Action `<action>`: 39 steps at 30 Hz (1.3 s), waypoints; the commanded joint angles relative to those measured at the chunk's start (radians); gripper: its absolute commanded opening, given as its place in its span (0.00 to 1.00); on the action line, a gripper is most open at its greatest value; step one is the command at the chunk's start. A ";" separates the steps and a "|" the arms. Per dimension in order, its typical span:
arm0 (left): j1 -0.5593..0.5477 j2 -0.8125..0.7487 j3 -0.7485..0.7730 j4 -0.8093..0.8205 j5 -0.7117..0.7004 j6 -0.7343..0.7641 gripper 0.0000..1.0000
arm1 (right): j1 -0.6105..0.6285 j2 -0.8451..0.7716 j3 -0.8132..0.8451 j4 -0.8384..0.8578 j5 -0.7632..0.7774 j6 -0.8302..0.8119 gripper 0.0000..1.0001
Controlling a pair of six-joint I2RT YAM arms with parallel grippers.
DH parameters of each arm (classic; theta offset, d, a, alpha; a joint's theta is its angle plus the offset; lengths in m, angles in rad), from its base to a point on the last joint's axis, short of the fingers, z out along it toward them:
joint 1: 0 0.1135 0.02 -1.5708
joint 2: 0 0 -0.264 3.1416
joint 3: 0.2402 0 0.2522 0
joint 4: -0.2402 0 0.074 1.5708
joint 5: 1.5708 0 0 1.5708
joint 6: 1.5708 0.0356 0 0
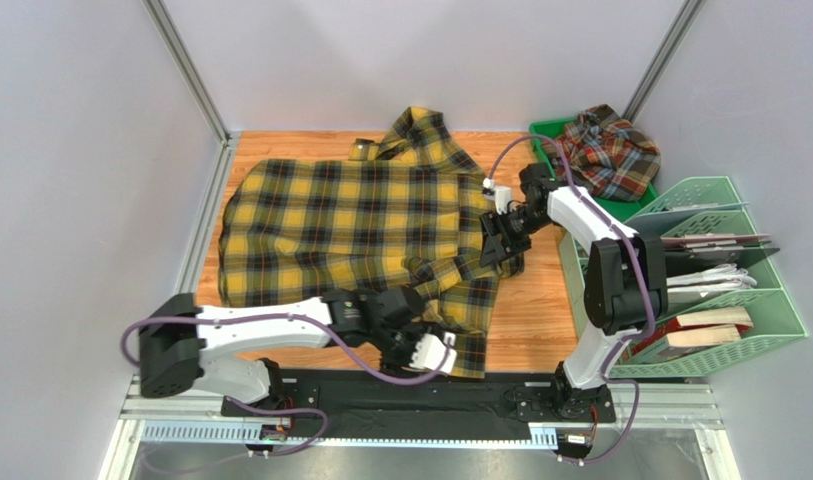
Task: Fold and stack the long sleeve shirts
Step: Flatten the shirt out
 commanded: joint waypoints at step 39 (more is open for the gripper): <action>-0.188 0.300 0.425 -0.363 0.326 0.125 0.48 | 0.075 0.303 0.129 0.024 0.265 -0.020 0.56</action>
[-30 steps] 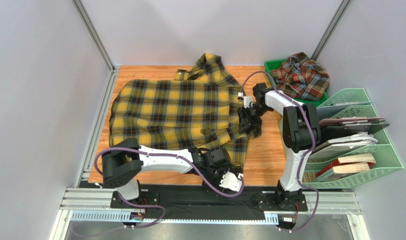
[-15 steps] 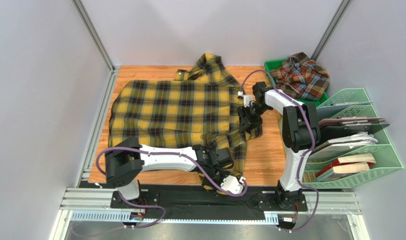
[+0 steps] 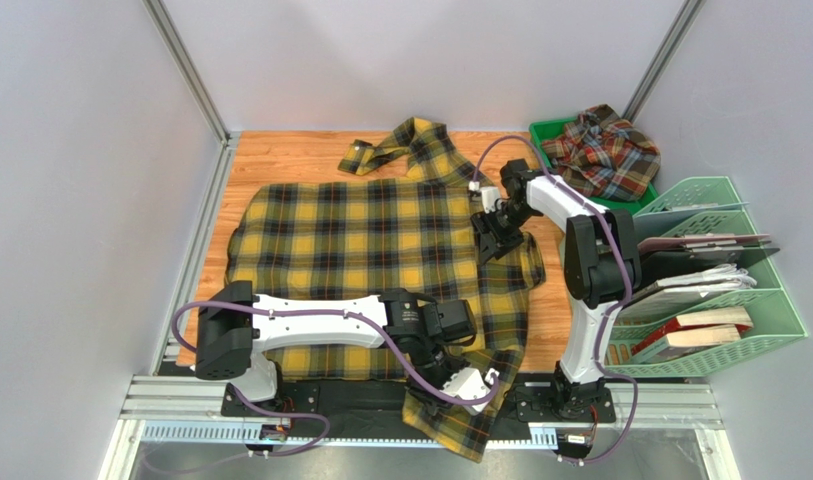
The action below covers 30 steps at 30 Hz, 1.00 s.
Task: Fold and stack the long sleeve shirts
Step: Flatten the shirt out
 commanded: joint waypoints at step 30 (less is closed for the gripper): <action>1.350 -0.054 -0.339 -0.147 -0.526 0.226 0.35 | 0.049 -0.067 -0.347 0.044 0.282 -0.188 0.54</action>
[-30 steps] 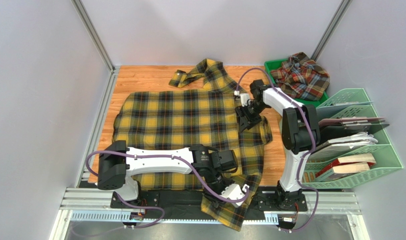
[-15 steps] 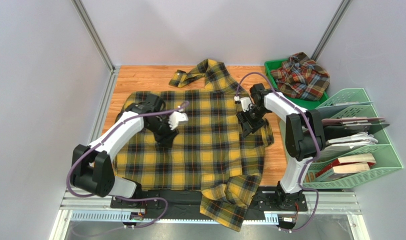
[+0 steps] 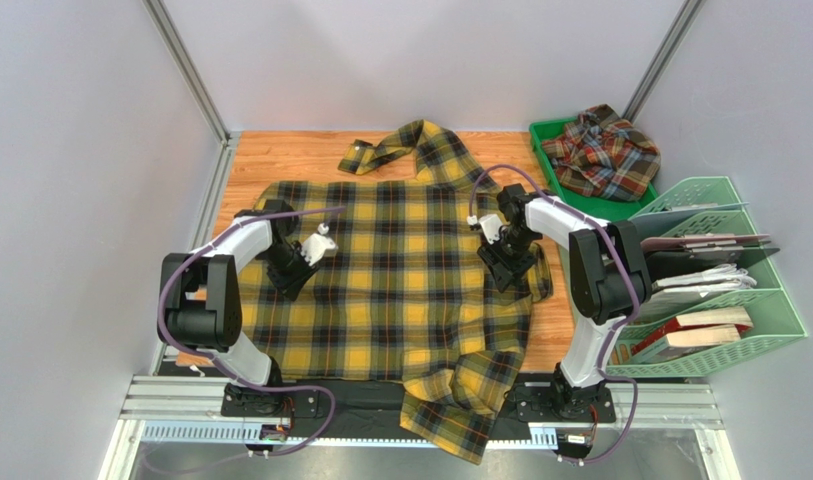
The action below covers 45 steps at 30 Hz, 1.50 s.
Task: Fold and stack the long sleeve shirts
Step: Flatten the shirt out, then fold the shirt
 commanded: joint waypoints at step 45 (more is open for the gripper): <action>0.168 0.886 1.374 -0.049 0.194 0.035 0.51 | -0.152 0.679 1.126 0.245 -0.119 0.336 0.62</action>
